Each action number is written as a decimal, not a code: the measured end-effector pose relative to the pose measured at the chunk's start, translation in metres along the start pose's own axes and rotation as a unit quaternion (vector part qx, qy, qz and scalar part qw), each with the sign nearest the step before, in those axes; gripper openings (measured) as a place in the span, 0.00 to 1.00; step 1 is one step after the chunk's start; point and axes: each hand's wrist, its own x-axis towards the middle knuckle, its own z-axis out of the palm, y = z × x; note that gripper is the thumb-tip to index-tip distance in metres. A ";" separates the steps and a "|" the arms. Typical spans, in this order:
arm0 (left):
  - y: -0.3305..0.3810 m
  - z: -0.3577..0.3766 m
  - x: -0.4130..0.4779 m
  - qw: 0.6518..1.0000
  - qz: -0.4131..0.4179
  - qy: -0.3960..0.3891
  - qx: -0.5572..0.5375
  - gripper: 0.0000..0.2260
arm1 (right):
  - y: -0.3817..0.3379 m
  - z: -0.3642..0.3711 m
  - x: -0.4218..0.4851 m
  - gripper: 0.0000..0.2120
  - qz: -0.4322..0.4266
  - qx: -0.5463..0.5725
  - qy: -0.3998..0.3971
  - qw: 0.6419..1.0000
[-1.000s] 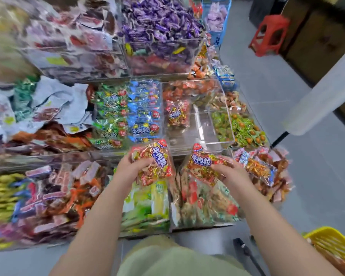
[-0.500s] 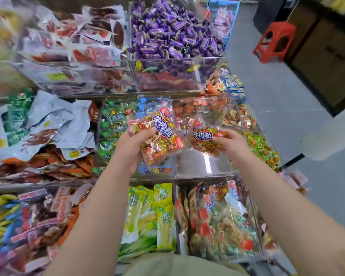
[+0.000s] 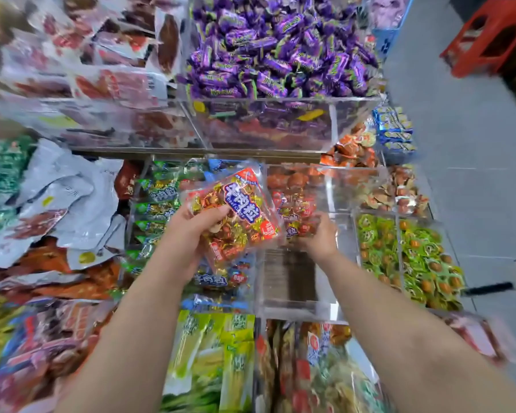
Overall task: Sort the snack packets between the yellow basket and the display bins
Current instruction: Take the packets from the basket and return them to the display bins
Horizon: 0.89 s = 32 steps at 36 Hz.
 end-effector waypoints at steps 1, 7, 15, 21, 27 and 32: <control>-0.001 -0.001 0.002 1.000 -0.001 0.000 -0.002 0.22 | 0.003 0.001 0.001 0.37 -0.001 -0.068 0.014 0.998; -0.012 -0.002 0.006 1.000 -0.010 0.008 0.007 0.20 | 0.014 0.008 0.005 0.43 0.026 -0.162 0.071 0.984; -0.012 0.000 0.000 1.000 -0.013 0.009 0.008 0.25 | 0.016 0.007 -0.001 0.55 0.096 -0.110 0.039 0.989; -0.015 0.010 -0.005 1.000 -0.018 -0.013 -0.009 0.25 | -0.008 -0.015 -0.040 0.50 0.110 0.003 0.064 0.992; -0.028 0.034 -0.012 0.999 -0.019 -0.042 -0.015 0.21 | -0.044 -0.048 -0.122 0.10 0.116 0.305 -0.049 0.944; -0.043 0.048 -0.017 1.000 -0.007 -0.028 0.009 0.19 | -0.065 -0.045 -0.168 0.14 0.071 0.391 -0.129 0.909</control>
